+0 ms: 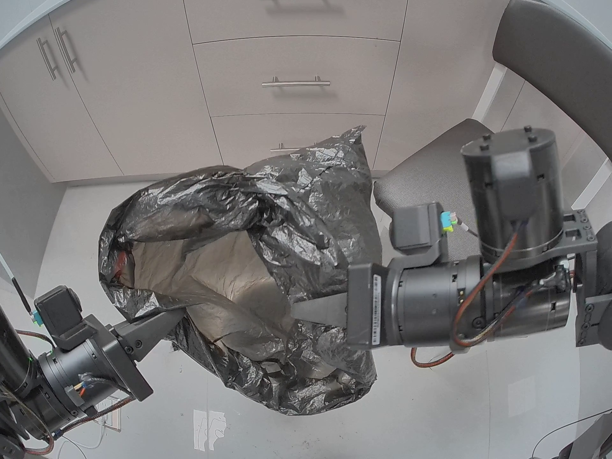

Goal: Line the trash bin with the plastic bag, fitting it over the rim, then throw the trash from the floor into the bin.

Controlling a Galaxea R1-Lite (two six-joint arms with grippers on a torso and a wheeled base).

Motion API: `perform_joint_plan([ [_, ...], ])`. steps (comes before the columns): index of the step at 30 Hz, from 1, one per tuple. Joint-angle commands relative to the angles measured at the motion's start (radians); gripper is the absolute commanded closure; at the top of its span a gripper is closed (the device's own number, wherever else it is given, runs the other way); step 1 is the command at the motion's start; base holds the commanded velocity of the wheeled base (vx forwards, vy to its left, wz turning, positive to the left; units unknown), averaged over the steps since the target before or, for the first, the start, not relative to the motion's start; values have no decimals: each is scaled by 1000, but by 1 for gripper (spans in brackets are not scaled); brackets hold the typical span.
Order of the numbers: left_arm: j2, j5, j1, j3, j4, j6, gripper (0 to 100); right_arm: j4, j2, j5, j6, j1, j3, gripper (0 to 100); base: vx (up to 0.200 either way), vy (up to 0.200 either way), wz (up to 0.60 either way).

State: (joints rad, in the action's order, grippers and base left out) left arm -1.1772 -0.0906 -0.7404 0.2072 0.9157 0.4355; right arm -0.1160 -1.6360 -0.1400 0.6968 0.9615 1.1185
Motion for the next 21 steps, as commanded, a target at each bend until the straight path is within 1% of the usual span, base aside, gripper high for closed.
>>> perform_joint_plan([
  [1, -21, -15, 3, -20, 0, 3, 100, -4, -74, -1, 0, 2, -9, 100, 0, 0, 0],
  [3, -32, -23, 7, -20, 0, 5, 100, -16, -94, 0, -3, 0, -9, 100, 0, 0, 0],
  [5, -50, -47, 30, -31, 0, 8, 100, -82, -156, 37, -11, 2, -9, 100, 0, 0, 0],
  [6, -51, -49, 32, -32, 0, 6, 100, -90, -162, 42, -14, 2, -9, 100, 0, 0, 0],
  [7, -71, -57, 36, -49, 6, 0, 100, -122, -196, 74, -42, 2, -6, 100, 0, 0, 0],
  [8, -82, -61, 36, -62, 9, 0, 100, -131, -212, 88, -62, 2, -5, 100, 0, 0, 0],
  [10, -104, -66, 39, -78, 11, 5, 100, -134, -240, 97, -86, -6, 3, 100, 0, 0, 0],
  [15, -182, -67, 79, -92, 14, 12, 100, -136, -282, 103, -91, -10, 10, 100, 0, 0, 0],
  [17, -202, -67, 82, -89, 15, 12, 100, -137, -292, 119, -91, -12, 14, 100, 0, 0, 0],
  [18, -219, -67, 82, -91, 26, 12, 100, -139, -303, 143, -92, -13, 20, 100, 0, 0, 0],
  [19, -228, -67, 82, -94, 34, 12, 100, -139, -308, 154, -94, -17, 24, 100, 0, 0, 0],
  [20, -228, -67, 82, -94, 34, 12, 100, -139, -308, 154, -94, -17, 24, 100, 0, 0, 0],
  [21, -256, -67, 82, -100, 64, 14, 100, -139, -315, 168, -97, -26, 34, 100, 0, 0, 0],
])
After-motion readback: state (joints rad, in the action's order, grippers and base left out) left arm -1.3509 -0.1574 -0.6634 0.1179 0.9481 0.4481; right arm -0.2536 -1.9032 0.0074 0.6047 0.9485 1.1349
